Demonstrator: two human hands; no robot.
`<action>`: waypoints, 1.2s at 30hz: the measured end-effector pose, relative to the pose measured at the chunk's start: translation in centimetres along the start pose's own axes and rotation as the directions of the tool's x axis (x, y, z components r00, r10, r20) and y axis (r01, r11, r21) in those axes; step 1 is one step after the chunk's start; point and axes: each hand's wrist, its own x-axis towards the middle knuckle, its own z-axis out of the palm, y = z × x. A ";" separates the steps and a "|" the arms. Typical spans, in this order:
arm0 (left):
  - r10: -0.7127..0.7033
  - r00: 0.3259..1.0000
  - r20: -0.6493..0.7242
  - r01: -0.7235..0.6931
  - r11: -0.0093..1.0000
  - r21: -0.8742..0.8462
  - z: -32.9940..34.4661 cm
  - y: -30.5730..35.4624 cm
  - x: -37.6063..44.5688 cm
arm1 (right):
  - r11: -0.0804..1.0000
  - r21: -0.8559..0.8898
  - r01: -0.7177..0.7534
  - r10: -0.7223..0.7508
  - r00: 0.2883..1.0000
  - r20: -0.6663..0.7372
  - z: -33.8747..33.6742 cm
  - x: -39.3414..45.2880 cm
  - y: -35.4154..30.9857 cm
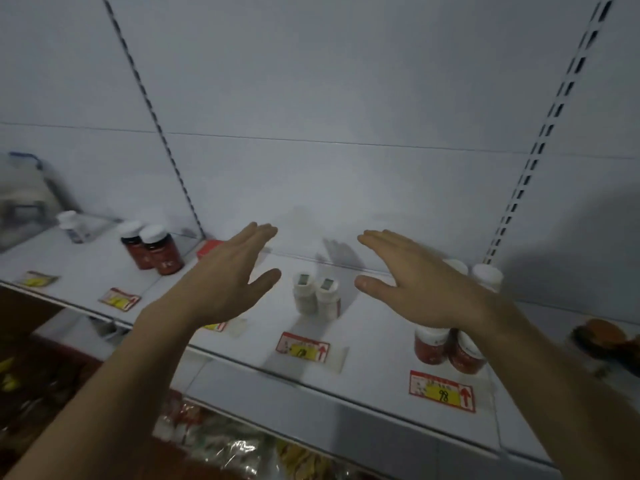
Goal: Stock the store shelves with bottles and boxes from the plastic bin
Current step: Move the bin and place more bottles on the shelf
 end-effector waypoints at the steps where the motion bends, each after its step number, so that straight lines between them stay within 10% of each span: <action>1: -0.027 1.000 -0.009 0.027 1.000 0.003 -0.5 -1.0 -1.1 | 1.000 0.015 0.020 -0.020 1.000 0.011 0.5 0.8 -1.1; 17: -0.412 0.907 -0.089 0.421 0.899 0.124 -10.7 -29.4 -19.6 | 0.942 -0.100 0.319 -0.286 0.924 0.253 10.8 20.8 -29.1; 36: -0.638 0.762 -0.109 0.648 0.752 0.123 -22.8 -59.4 -24.9 | 0.795 -0.190 0.577 -0.536 0.813 0.226 20.0 52.2 -59.0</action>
